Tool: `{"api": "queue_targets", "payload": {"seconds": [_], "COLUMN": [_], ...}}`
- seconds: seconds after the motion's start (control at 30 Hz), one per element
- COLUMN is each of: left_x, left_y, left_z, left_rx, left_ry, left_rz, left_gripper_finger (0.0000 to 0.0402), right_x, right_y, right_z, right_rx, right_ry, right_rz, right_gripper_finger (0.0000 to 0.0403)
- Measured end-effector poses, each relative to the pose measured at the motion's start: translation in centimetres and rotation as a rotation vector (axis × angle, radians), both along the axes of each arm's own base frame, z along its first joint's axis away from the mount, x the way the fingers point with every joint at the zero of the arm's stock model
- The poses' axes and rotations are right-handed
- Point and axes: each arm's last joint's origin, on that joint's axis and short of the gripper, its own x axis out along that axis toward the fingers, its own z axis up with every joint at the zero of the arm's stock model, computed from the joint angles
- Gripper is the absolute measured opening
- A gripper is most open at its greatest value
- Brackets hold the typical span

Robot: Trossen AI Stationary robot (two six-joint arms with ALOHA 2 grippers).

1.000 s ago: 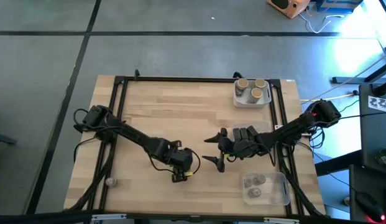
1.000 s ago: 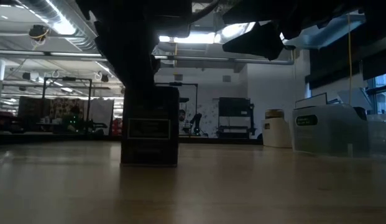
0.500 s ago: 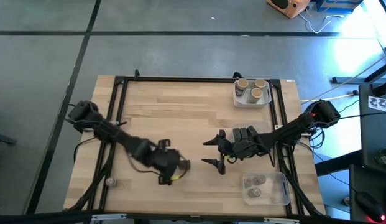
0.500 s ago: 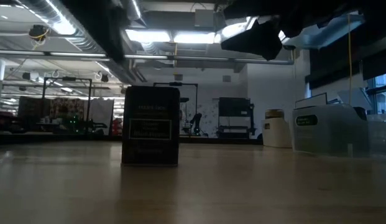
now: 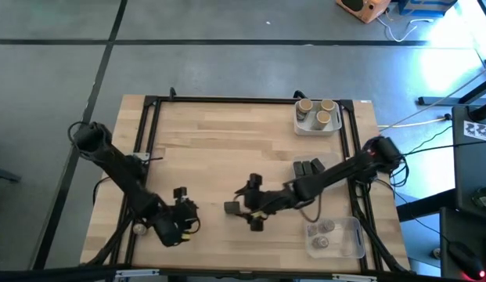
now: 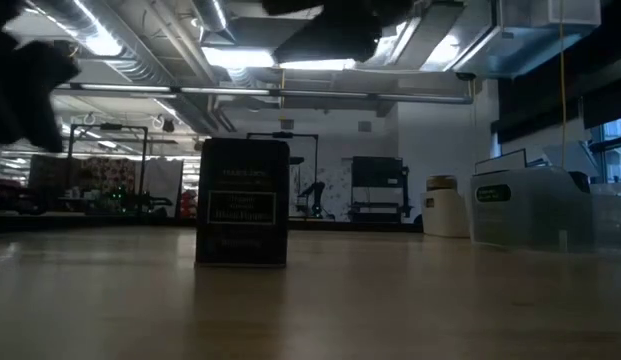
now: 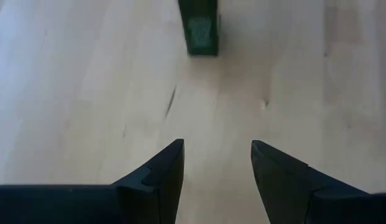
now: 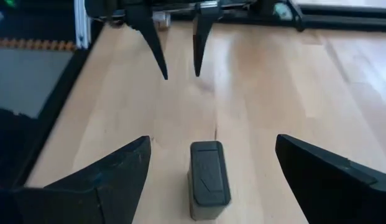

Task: Sort spices by type
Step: Put the black seasoning container into the top transparent bin

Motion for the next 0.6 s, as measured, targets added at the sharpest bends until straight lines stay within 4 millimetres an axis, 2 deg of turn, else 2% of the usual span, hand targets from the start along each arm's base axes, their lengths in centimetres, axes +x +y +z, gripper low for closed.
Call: {"api": "queue_targets", "payload": {"seconds": [0.23,0.47,0.6], "left_x": [-1.9,-2.2,-2.1], "left_y": [1.0,1.4,1.4], "left_z": [-3.0,-3.6,-3.5], "left_rx": [-0.012,-0.024,-0.017], "left_ry": [-0.001,-0.018,-0.041], "left_rz": [0.122,0.177,0.173], "left_gripper_finger": [0.017,0.017,0.017], "right_x": [4.2,5.7,5.9], "right_y": [0.4,-0.7,-0.7], "right_z": [-1.2,-3.7,-4.9], "right_rx": [-0.027,0.011,0.02], "right_ry": [0.144,0.27,0.304], "right_rz": [-0.001,-0.007,0.009], "right_gripper_finger": [0.0344,0.0343,0.0321]}}
